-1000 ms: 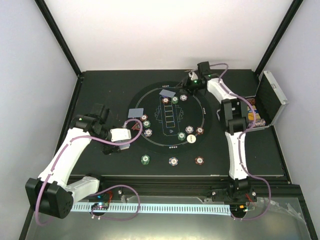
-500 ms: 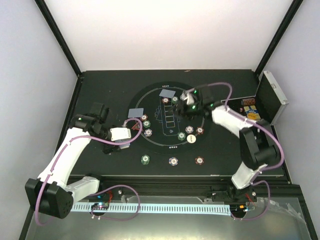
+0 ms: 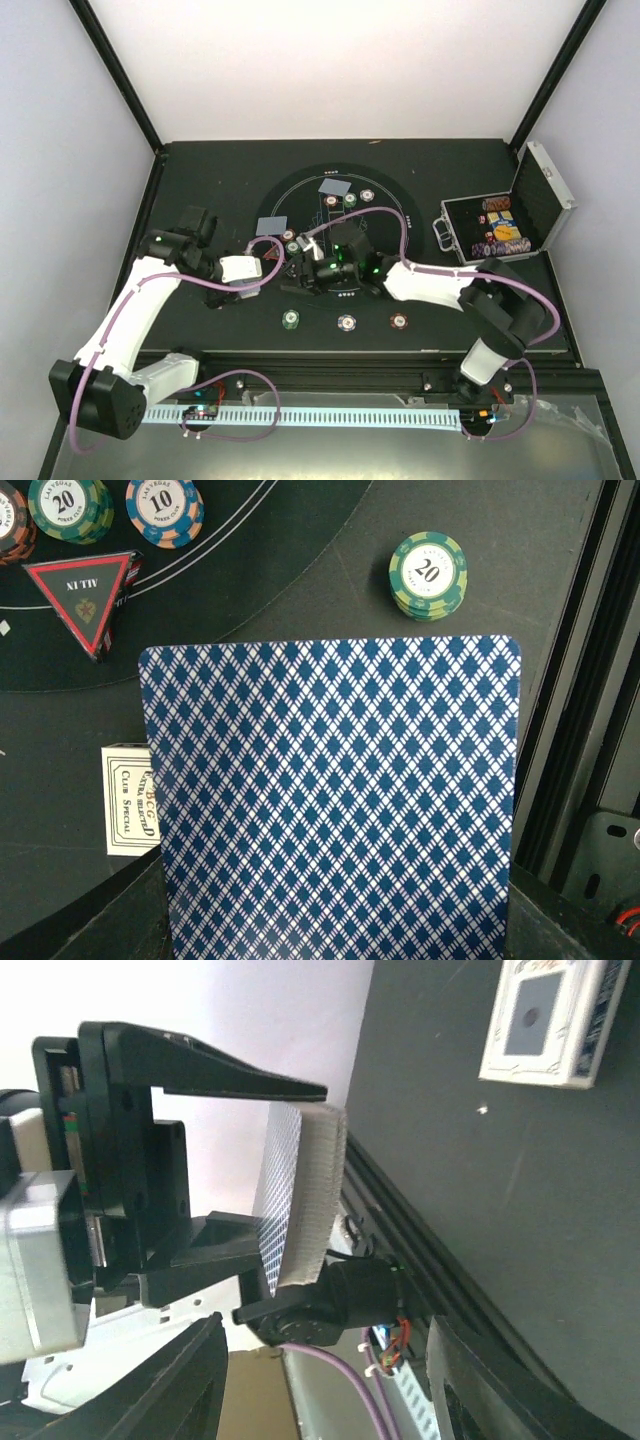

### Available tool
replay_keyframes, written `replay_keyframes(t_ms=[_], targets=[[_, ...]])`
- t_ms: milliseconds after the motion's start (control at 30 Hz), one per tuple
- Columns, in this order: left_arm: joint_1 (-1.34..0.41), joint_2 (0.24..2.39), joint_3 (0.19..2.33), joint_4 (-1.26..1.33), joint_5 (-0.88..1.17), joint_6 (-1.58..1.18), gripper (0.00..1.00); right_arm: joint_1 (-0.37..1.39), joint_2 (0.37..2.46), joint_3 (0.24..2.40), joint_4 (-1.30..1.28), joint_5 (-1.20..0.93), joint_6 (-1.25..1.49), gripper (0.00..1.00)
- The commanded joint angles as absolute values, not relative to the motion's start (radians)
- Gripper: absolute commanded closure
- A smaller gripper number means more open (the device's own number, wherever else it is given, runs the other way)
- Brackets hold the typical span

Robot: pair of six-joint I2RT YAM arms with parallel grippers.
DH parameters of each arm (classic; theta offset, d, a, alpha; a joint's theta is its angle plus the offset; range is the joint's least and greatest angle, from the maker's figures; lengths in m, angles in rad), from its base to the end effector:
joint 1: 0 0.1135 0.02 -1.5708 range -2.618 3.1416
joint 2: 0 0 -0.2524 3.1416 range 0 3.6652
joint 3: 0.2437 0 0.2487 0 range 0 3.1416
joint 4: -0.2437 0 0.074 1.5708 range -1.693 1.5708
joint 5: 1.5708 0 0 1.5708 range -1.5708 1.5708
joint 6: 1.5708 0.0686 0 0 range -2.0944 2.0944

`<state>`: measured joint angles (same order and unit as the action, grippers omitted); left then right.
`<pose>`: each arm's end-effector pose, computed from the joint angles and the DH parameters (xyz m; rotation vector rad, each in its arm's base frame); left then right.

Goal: Distribute texas hold em gaming equipment

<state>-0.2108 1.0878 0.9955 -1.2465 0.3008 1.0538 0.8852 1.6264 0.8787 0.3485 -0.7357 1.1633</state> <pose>0.1725 -0.0577 0.2388 1.6932 2.2275 -0.2535 0.1966 0.3131 0.1969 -0.2778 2.4865 1.8595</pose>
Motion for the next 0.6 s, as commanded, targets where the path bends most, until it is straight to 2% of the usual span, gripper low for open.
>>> replay_keyframes(t_ms=[0,567], targets=[[-0.209,1.056,1.029,-1.280,0.338,1.057,0.98,0.938,1.700,0.928,0.496,-0.715,1.264,0.43],[-0.210,1.030,1.023,-1.291,0.354,1.074,0.98,1.001,1.854,1.038,0.584,-0.736,1.352,0.43]])
